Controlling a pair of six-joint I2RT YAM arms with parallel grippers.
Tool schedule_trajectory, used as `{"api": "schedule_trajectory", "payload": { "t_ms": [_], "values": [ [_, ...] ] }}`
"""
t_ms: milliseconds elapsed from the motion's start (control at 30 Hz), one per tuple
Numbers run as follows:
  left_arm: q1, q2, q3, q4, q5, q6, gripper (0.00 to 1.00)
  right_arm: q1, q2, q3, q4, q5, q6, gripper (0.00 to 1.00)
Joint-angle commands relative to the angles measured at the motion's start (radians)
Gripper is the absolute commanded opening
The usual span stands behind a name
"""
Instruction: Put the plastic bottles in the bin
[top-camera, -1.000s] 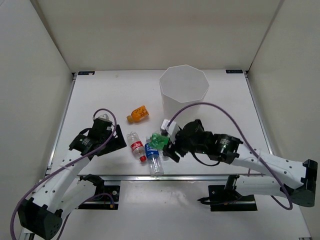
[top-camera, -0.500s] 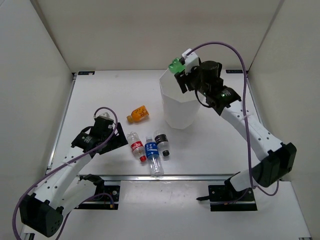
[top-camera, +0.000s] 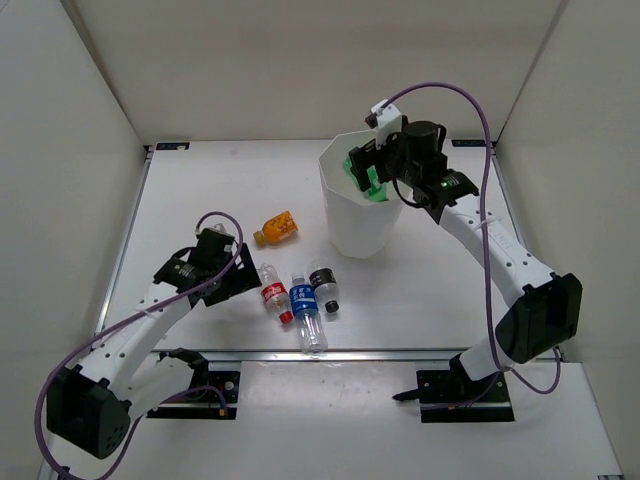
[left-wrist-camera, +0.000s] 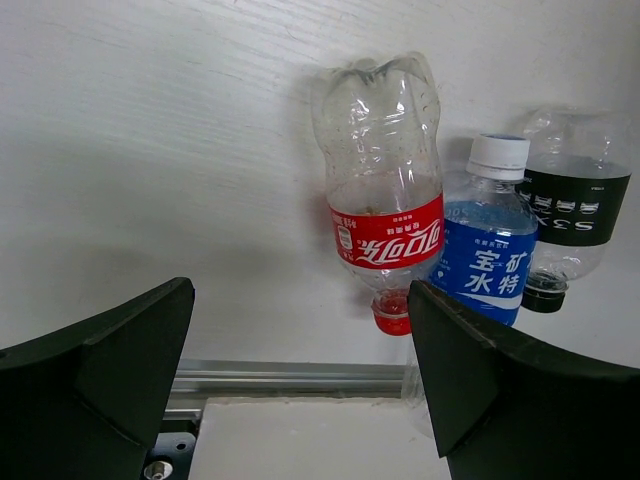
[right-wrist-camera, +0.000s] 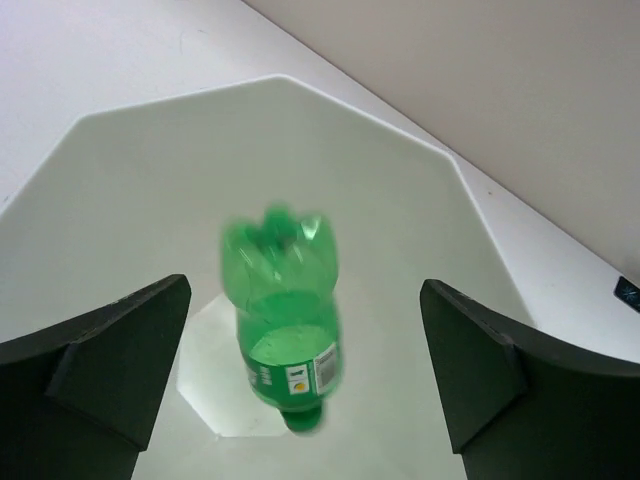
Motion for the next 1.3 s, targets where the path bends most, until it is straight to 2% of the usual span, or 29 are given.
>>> {"api": "schedule_trajectory", "payload": {
  "t_ms": [0, 167, 267, 367, 433, 567, 733, 767, 867, 900, 967, 1100, 1167, 1267],
  "values": [
    [-0.023, 0.016, 0.009, 0.042, 0.01, -0.027, 0.99, -0.012, -0.036, 0.054, 0.047, -0.018, 0.02, 0.98],
    [-0.028, 0.044, 0.032, 0.07, 0.004, -0.063, 0.99, 0.016, -0.111, 0.05, 0.021, 0.054, 0.025, 0.99],
    [-0.045, 0.075, 0.04, 0.098, 0.004, -0.076, 0.99, 0.028, -0.177, 0.031, -0.02, 0.201, 0.067, 0.99],
    [-0.077, 0.124, 0.041, 0.119, -0.011, -0.085, 0.99, 0.012, -0.26, -0.004, -0.145, 0.376, 0.162, 0.99],
    [-0.091, 0.164, 0.038, 0.165, -0.008, -0.093, 0.98, -0.044, -0.329, -0.053, -0.212, 0.406, 0.259, 0.99],
    [-0.103, 0.239, 0.041, 0.222, -0.037, -0.108, 0.98, -0.267, -0.464, -0.18, -0.31, 0.267, 0.38, 0.99],
    [-0.125, 0.332, 0.038, 0.266, -0.059, -0.137, 0.99, -0.534, -0.542, -0.346, -0.388, 0.133, 0.419, 1.0],
    [-0.114, 0.34, 0.019, 0.288, -0.059, -0.142, 0.96, -0.553, -0.558, -0.387, -0.39, 0.128, 0.427, 0.99],
    [-0.097, 0.348, -0.034, 0.317, -0.045, -0.142, 0.79, -0.607, -0.587, -0.485, -0.381, 0.074, 0.431, 0.99],
    [-0.094, 0.348, -0.04, 0.326, -0.044, -0.142, 0.76, -0.613, -0.595, -0.504, -0.385, 0.073, 0.428, 1.0],
    [-0.094, 0.349, -0.035, 0.32, -0.042, -0.131, 0.58, -0.608, -0.607, -0.557, -0.375, 0.091, 0.439, 0.99],
    [-0.085, 0.32, 0.015, 0.21, -0.065, -0.082, 0.39, -0.595, -0.638, -0.604, -0.344, 0.107, 0.442, 0.99],
    [-0.062, 0.281, 0.049, 0.155, -0.053, -0.056, 0.33, -0.602, -0.648, -0.616, -0.333, 0.097, 0.431, 0.99],
    [-0.082, 0.202, 0.193, 0.031, -0.114, -0.03, 0.33, -0.616, -0.661, -0.637, -0.324, 0.071, 0.428, 0.99]
  ]
}}
